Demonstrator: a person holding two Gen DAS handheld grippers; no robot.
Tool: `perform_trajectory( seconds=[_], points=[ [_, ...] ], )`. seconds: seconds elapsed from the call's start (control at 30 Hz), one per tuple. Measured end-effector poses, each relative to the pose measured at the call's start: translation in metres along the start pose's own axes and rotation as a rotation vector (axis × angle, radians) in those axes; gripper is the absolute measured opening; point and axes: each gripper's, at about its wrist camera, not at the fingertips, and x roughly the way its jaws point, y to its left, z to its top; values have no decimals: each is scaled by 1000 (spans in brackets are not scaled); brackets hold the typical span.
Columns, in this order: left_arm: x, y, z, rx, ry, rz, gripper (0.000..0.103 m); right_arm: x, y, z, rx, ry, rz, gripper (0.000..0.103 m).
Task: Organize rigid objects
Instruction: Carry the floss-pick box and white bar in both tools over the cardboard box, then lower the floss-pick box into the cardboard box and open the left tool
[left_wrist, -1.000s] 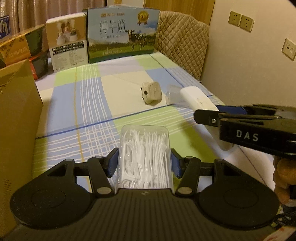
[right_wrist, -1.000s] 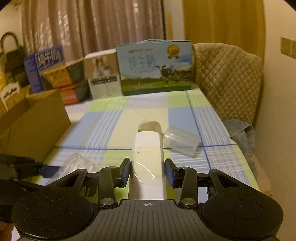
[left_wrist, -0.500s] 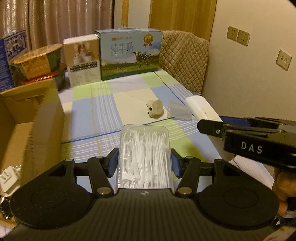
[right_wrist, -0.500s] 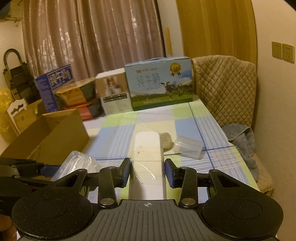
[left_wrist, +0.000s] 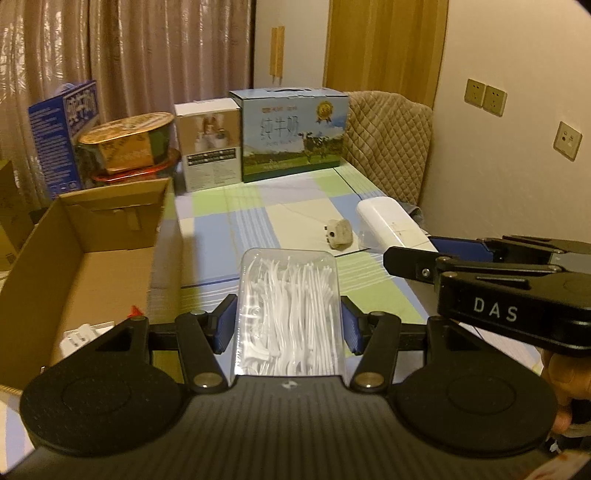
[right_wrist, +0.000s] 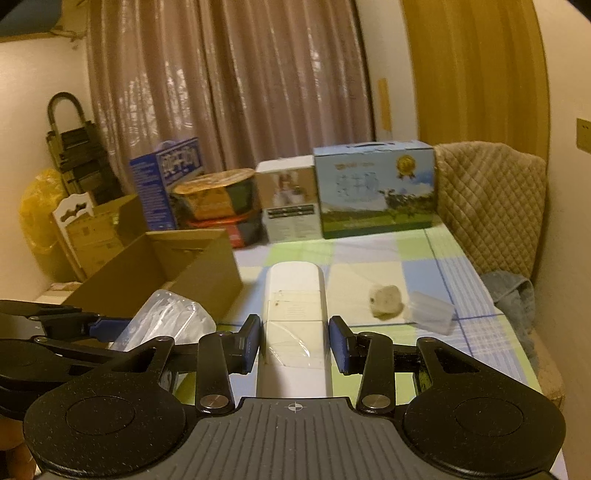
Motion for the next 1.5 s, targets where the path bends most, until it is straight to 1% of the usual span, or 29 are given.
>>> perform_trajectory(
  seconds=[0.43, 0.6, 0.8, 0.97, 1.1, 1.27, 1.5],
  points=[
    [-39, 42, -3, -16, -26, 63, 52, -2, 38, 9, -62, -11, 45, 37],
    [-48, 75, 4, -21, -21, 93, 52, 8, 54, 17, -55, 18, 98, 37],
    [-51, 129, 13, -30, -3, 170, 52, 35, 84, 35, -71, 49, 167, 37],
    [-41, 175, 27, -31, 20, 229, 52, 67, 113, 53, -97, 83, 215, 37],
    [-24, 201, 33, -43, 41, 239, 52, 96, 135, 65, -113, 99, 244, 37],
    [5, 219, 30, -50, 72, 226, 52, 137, 148, 71, -104, 140, 249, 37],
    [49, 235, 28, -66, 107, 199, 52, 185, 148, 69, -75, 190, 227, 37]
  ],
)
